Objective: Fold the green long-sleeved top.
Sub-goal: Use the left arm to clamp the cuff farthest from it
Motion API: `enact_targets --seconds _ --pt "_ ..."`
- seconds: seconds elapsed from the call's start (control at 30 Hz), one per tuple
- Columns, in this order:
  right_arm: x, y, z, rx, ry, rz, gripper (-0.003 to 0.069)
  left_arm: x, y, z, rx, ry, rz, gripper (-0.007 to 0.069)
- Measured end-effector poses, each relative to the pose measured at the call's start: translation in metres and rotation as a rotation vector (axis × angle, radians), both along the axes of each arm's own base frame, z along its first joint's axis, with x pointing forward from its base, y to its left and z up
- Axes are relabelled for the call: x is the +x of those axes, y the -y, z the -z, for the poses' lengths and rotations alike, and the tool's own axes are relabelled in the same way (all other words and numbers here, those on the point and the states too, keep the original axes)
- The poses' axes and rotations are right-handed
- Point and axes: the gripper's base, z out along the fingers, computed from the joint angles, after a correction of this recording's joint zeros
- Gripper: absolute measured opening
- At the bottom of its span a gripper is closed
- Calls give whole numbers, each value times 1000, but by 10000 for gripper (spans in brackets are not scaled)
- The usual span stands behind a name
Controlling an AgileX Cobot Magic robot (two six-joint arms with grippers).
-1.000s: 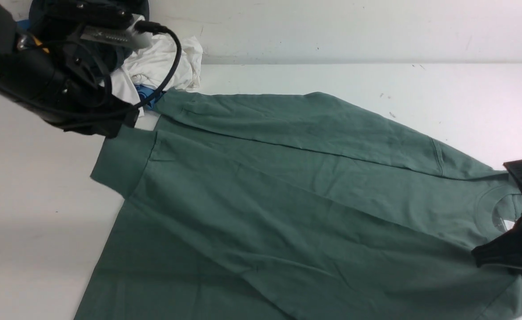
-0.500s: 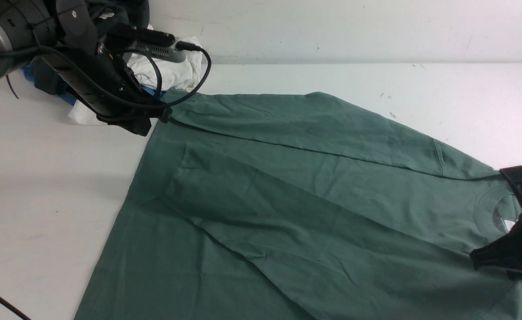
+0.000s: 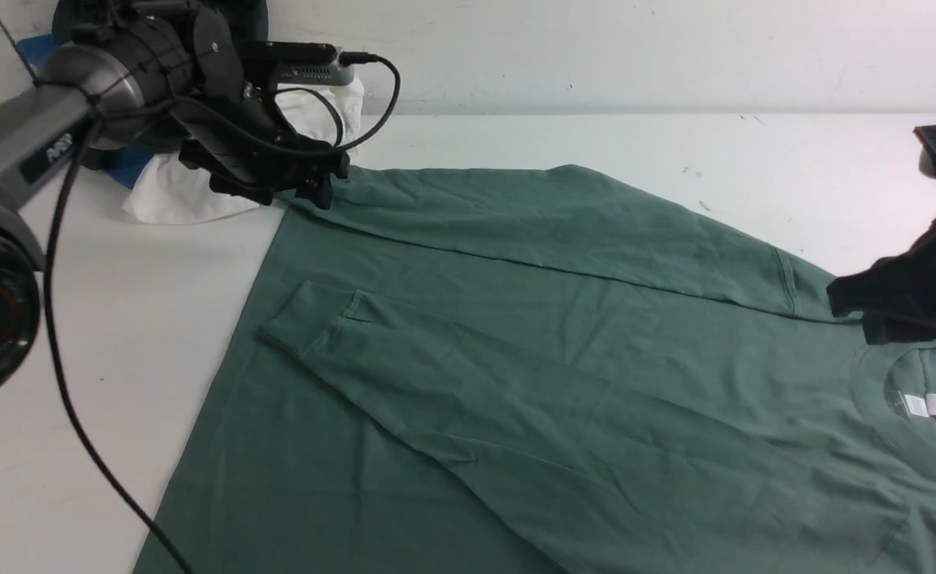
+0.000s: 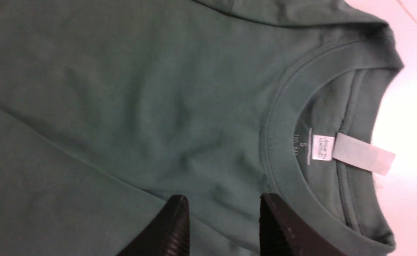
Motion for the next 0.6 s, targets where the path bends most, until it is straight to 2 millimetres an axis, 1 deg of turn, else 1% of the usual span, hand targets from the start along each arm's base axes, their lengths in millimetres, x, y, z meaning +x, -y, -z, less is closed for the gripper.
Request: enact_targets --seconds 0.03,0.07,0.2,0.3,0.43,0.6 --pt "0 0 0 1 -1 -7 270 3 0 2 1 8 -2 477" --pt "0 -3 1 22 -11 -30 270 15 1 12 6 38 -11 473" --pt "0 -8 4 61 -31 -75 270 35 -4 30 63 99 -56 457" --pt "0 -10 4 71 -29 -84 272 43 -8 38 87 128 -119 454" --pt "1 -10 4 76 -14 -91 273 49 -11 51 67 144 -193 454" --pt "2 -11 4 77 -10 -92 273 51 -9 63 35 136 -213 454"
